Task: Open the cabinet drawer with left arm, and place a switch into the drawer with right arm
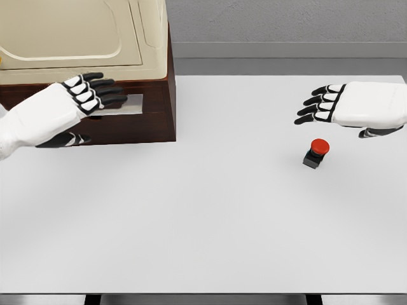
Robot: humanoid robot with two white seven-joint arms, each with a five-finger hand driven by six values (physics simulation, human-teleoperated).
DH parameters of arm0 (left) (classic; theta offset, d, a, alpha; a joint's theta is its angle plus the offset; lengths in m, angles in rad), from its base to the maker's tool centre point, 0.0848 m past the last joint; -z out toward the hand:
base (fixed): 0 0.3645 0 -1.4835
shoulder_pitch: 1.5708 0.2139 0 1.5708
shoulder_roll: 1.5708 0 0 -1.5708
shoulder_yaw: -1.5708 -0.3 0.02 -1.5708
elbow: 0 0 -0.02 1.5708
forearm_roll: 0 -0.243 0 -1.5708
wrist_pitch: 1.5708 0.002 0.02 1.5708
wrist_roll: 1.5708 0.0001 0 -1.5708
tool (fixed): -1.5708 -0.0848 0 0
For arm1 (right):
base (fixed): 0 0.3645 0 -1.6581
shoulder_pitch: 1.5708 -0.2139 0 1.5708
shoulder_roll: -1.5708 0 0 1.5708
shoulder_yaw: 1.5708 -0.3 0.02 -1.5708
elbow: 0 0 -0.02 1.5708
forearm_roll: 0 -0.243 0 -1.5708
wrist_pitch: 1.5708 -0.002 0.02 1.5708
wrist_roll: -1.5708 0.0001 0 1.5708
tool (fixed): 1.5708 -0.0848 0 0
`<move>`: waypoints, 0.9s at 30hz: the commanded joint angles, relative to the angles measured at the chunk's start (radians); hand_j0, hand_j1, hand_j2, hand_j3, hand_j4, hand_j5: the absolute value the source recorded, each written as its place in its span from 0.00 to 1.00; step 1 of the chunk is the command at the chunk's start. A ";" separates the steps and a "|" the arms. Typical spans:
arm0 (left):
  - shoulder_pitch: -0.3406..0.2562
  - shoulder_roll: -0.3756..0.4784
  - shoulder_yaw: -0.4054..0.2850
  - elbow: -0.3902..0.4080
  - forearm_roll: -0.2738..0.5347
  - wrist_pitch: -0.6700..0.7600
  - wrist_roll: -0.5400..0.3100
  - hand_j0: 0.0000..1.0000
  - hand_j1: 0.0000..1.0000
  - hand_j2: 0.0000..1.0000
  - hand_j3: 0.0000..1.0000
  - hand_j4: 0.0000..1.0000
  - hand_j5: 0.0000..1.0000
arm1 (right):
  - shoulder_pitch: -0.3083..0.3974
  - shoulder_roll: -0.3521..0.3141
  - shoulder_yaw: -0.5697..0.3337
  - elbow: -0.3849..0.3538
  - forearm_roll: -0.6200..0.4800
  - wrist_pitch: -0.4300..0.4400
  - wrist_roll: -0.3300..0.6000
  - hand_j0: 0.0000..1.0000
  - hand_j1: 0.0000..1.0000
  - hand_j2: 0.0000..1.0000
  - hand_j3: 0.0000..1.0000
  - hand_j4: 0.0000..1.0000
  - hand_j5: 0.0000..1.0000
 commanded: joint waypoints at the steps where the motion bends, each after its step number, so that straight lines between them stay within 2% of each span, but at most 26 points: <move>1: 0.000 0.000 -0.055 0.000 0.015 0.001 0.001 1.00 1.00 1.00 1.00 1.00 1.00 | -0.001 -0.001 -0.001 0.000 -0.004 0.002 0.000 1.00 1.00 1.00 1.00 1.00 1.00; 9: -0.002 -0.001 -0.066 0.003 0.015 0.001 0.001 1.00 1.00 1.00 1.00 1.00 1.00 | -0.001 -0.007 -0.002 0.000 -0.007 0.002 0.000 1.00 1.00 1.00 1.00 1.00 1.00; 10: -0.003 -0.001 -0.095 0.003 0.022 0.001 -0.001 1.00 1.00 1.00 1.00 1.00 1.00 | 0.002 -0.020 -0.001 0.000 -0.007 0.002 -0.031 1.00 1.00 1.00 1.00 1.00 1.00; 12: -0.009 -0.001 -0.104 0.003 0.049 0.001 -0.001 1.00 1.00 1.00 1.00 1.00 1.00 | 0.002 -0.039 0.053 0.000 0.010 0.002 -0.050 1.00 1.00 1.00 1.00 1.00 1.00; 14: -0.041 0.016 -0.104 0.003 0.154 0.001 -0.007 1.00 1.00 1.00 1.00 1.00 1.00 | -0.001 -0.039 0.065 0.002 0.128 0.002 -0.045 1.00 1.00 1.00 1.00 1.00 1.00; 16: -0.044 0.048 -0.107 0.003 0.225 0.001 -0.010 1.00 1.00 1.00 1.00 1.00 1.00 | -0.001 -0.039 0.064 0.005 0.125 0.002 -0.048 1.00 1.00 1.00 1.00 1.00 1.00; 18: -0.044 0.072 -0.107 0.003 0.251 0.001 -0.008 1.00 1.00 1.00 1.00 1.00 1.00 | -0.004 -0.046 0.053 0.006 0.127 0.002 -0.048 1.00 1.00 1.00 1.00 1.00 1.00; 19: -0.044 0.085 -0.109 0.003 0.289 0.001 -0.005 1.00 1.00 1.00 1.00 1.00 1.00 | -0.011 -0.050 0.053 0.003 0.116 0.002 -0.053 1.00 1.00 1.00 1.00 1.00 1.00; 20: -0.060 0.115 -0.138 0.003 0.346 0.001 0.002 1.00 1.00 1.00 1.00 1.00 1.00 | -0.011 -0.052 0.061 0.002 0.033 0.002 -0.041 1.00 1.00 1.00 1.00 1.00 1.00; 21: -0.083 0.123 -0.161 0.003 0.355 0.001 -0.001 1.00 1.00 1.00 1.00 1.00 1.00 | -0.011 -0.058 0.053 0.000 0.030 0.002 0.000 1.00 1.00 1.00 1.00 1.00 1.00; 23: -0.110 0.123 -0.219 0.003 0.386 0.001 -0.007 1.00 1.00 1.00 1.00 1.00 1.00 | -0.037 -0.047 0.047 0.000 0.018 0.002 0.000 1.00 1.00 1.00 1.00 1.00 1.00; 27: -0.112 0.126 -0.238 0.018 0.415 0.001 -0.039 1.00 1.00 1.00 1.00 1.00 1.00 | -0.067 -0.015 0.042 0.000 0.021 0.002 0.000 1.00 1.00 1.00 1.00 1.00 1.00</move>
